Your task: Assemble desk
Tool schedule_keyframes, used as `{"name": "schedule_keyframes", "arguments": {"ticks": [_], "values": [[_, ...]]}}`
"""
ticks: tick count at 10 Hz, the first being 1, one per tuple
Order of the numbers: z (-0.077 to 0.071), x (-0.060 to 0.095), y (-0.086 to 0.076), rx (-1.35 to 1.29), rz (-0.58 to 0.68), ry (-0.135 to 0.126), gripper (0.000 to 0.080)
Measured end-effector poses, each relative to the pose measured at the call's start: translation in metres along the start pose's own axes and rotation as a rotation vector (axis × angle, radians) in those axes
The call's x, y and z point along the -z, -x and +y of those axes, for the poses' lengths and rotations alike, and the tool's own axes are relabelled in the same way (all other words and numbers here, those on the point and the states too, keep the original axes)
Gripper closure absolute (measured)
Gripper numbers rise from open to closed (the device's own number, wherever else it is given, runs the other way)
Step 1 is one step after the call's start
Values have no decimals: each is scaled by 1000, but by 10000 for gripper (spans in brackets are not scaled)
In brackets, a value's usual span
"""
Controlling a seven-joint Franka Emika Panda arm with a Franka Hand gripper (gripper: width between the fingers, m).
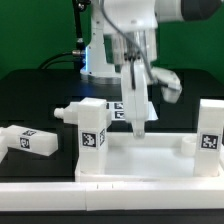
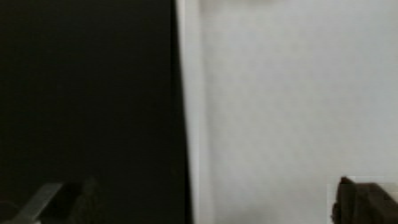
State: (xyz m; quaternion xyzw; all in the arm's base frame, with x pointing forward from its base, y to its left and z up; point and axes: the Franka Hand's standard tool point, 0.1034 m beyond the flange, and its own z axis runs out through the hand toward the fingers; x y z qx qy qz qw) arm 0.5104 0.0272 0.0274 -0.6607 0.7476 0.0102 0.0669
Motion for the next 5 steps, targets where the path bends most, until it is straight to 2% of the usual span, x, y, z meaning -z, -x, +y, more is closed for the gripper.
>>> {"name": "schedule_keyframes", "arguments": {"ticks": [1,3,4,5], "values": [[4,-10,1,5,13,4,150],[13,-21,9,14,20,27,150],[18,-23,17,8,4,60,150],[17,-22,15,9,6,54,277]]}}
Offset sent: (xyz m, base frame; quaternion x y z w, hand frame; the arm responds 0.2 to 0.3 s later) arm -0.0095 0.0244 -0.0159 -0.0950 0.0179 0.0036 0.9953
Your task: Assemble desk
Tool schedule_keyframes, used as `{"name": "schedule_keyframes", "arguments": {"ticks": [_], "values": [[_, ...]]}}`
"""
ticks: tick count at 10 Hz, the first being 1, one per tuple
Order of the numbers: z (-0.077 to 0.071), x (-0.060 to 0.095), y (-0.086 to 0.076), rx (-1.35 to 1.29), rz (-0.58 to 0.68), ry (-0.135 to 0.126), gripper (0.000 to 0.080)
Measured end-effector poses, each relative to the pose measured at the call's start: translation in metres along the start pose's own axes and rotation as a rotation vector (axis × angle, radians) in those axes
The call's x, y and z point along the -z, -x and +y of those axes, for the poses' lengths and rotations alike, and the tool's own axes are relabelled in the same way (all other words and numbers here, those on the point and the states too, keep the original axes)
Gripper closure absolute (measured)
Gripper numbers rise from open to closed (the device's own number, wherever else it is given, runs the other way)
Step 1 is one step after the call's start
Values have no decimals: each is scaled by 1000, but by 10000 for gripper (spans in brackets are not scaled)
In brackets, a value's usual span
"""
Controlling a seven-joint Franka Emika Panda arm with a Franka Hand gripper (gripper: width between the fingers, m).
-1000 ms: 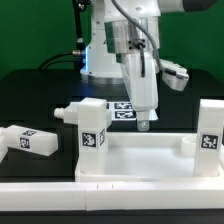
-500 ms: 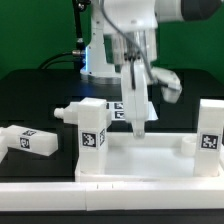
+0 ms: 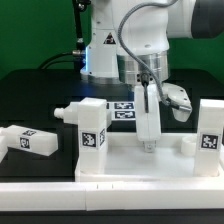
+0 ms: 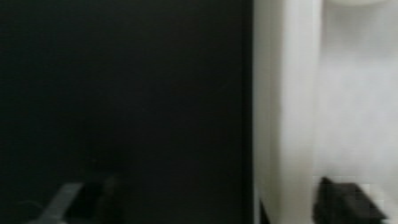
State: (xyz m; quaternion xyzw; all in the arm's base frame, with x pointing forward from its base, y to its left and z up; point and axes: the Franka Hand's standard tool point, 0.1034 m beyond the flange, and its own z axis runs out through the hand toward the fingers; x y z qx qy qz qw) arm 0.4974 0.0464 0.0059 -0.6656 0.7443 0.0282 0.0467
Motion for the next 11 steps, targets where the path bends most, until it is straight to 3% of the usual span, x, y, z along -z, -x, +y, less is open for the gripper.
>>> {"name": "schedule_keyframes", "arguments": {"ticks": [1,2,3,4,7,9,11], "values": [[0,0,0,0,0,0,413],[0,0,0,0,0,0,413],[0,0,0,0,0,0,616],[0,0,0,0,0,0,734],[2,1,-4,161,3,0,746],[-4,8,-29,417,10,-17,746],[4,5,-47,611,-26,23,746]]}}
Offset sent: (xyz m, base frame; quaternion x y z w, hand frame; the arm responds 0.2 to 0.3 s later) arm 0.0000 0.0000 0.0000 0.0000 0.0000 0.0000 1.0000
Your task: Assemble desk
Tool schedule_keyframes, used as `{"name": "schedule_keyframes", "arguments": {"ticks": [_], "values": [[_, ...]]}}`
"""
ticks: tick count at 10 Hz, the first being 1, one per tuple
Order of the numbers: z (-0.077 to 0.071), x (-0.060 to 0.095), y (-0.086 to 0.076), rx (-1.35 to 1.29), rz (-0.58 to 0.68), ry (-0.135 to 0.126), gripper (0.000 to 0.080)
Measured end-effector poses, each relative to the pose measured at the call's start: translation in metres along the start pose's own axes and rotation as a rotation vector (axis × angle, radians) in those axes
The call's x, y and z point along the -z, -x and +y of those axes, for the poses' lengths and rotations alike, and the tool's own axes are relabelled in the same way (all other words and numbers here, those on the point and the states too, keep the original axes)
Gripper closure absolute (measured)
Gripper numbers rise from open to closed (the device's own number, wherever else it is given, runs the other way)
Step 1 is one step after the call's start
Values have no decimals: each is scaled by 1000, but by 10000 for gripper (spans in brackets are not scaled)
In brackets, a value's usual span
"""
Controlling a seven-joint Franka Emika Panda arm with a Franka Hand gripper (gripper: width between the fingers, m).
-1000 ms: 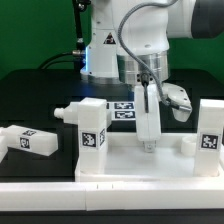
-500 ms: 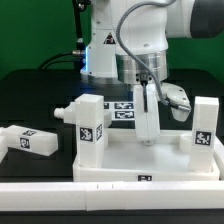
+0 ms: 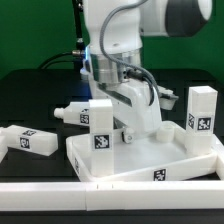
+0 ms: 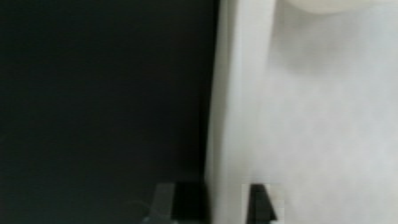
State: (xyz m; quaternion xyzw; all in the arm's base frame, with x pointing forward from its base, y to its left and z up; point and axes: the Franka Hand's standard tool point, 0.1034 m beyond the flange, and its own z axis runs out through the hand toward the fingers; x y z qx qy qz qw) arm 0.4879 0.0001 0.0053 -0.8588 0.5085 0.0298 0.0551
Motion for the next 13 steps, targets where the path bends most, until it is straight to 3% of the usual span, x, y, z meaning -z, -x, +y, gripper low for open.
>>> {"name": "schedule_keyframes", "arguments": {"ticks": [5,6,7,8,12,13], "values": [[15,2,-14,271,7,18,741],[15,4,-22,443,18,42,741],[3,7,-26,662,0,60,741],[0,7,-31,796,-35,53,742],[3,6,-35,1020,-43,80,742],[-14,11,-39,1147,-47,92,742]]}}
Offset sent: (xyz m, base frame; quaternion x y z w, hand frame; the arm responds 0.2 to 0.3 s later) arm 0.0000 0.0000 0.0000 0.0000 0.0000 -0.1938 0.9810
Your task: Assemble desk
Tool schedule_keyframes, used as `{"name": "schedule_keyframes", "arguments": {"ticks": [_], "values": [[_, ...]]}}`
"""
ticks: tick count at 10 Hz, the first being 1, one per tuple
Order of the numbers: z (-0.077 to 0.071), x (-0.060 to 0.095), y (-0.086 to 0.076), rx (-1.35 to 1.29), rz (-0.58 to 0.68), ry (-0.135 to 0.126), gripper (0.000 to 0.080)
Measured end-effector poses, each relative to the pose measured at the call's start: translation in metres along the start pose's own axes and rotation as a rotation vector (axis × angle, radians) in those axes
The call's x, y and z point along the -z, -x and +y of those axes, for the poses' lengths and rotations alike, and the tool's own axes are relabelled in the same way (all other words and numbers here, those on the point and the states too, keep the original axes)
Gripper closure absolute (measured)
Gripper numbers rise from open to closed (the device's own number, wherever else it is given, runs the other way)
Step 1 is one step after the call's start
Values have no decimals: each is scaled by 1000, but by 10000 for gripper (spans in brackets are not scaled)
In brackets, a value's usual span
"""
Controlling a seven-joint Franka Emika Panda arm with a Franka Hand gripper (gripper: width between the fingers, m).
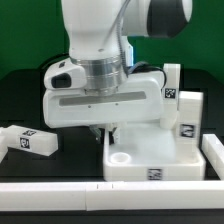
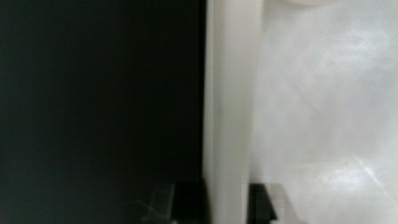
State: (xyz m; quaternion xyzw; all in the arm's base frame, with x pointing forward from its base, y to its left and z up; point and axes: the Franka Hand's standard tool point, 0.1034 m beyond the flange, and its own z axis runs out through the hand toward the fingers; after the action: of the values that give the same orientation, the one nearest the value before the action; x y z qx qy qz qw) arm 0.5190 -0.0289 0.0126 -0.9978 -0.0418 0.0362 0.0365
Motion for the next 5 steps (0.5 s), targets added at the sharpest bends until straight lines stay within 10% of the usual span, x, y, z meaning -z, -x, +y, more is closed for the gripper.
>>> {"name": "schedule_keyframes", "arguments": {"ticks": [2,5], "values": [[2,7,-28,306,5,26,742],[13,4,-28,459,-13,62,741]]}}
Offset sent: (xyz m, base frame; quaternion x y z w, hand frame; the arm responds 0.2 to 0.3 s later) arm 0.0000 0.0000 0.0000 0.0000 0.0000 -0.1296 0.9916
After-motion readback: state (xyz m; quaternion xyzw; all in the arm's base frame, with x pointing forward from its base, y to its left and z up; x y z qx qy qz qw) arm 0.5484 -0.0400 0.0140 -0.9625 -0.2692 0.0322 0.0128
